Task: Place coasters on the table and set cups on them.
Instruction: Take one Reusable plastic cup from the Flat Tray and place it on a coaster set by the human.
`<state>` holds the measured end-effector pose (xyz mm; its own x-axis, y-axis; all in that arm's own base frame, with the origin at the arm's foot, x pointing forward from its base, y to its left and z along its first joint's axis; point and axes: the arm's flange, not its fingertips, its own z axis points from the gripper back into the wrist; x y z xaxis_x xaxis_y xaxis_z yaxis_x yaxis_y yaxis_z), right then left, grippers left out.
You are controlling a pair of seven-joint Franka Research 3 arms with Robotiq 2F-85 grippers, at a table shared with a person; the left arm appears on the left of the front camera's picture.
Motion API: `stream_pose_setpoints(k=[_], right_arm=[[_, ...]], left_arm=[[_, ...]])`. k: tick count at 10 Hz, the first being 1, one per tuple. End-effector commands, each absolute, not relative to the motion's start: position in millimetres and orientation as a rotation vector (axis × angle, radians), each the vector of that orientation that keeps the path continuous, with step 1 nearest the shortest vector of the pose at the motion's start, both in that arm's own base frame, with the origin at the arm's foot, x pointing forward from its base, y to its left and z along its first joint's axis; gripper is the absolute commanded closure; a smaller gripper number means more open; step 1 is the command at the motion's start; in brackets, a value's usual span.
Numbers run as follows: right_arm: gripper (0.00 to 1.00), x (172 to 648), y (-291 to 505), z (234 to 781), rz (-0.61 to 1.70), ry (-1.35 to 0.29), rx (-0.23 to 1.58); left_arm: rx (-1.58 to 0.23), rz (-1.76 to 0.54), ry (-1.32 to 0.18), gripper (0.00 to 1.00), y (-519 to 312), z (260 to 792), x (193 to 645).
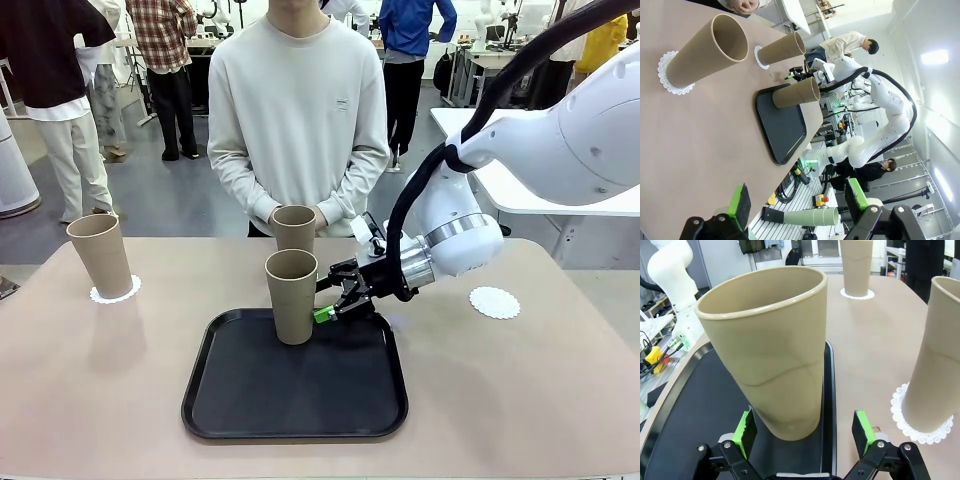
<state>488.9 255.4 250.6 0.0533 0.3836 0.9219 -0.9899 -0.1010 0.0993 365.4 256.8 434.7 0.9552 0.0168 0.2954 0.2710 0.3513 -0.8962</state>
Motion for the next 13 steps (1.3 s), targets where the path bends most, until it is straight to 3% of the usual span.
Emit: stream_pose_setpoints(k=[1, 13], right_arm=[[0.00, 492, 265, 247, 1.399, -0.835, 1.046], [0.00, 485, 284, 246, 1.466, -0.861, 1.155]], left_arm=[[-1.208, -0.164, -0.278, 0.00, 258, 436, 365], [-1.208, -0.164, -0.278, 0.00, 258, 436, 365]])
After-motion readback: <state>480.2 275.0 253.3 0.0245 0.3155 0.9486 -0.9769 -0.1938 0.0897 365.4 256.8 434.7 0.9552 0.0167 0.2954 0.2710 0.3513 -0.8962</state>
